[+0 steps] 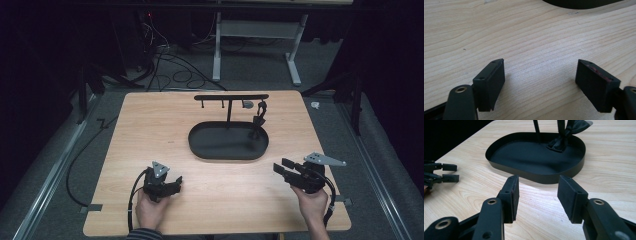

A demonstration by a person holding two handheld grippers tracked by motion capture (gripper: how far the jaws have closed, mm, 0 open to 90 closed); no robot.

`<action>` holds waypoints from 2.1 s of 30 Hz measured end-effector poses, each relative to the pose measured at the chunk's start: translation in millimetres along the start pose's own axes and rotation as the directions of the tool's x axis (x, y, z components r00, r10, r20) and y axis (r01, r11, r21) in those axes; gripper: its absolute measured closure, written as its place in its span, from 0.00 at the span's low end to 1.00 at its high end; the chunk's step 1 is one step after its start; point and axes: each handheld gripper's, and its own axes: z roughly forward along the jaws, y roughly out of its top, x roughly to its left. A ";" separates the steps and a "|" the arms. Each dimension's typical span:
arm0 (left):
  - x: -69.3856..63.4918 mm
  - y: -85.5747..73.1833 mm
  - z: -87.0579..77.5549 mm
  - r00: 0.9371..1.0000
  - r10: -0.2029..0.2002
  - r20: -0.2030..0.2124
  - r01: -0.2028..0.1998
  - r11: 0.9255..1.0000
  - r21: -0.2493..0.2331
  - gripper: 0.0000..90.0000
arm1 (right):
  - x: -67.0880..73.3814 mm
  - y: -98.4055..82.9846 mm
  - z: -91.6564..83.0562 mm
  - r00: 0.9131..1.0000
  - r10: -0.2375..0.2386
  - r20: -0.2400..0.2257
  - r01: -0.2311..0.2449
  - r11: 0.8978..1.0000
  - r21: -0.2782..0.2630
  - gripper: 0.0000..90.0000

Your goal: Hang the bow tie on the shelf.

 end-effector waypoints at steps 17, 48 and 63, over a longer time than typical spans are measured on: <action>-0.3 0.0 0.0 1.000 0.000 0.000 0.000 1.000 0.000 0.27 | 0.5 -7.0 32.3 0.999 -0.020 0.037 0.018 0.999 0.043 0.61; -0.4 -0.1 0.0 1.000 -0.001 -0.001 0.001 1.000 -0.001 0.27 | -6.7 -29.2 65.5 0.978 -0.084 0.191 0.057 0.988 0.145 0.59; -0.4 -0.3 -0.1 1.000 -0.004 -0.001 0.004 1.000 -0.002 0.27 | -3.2 -34.7 75.5 0.954 -0.158 0.254 0.106 0.973 0.205 0.46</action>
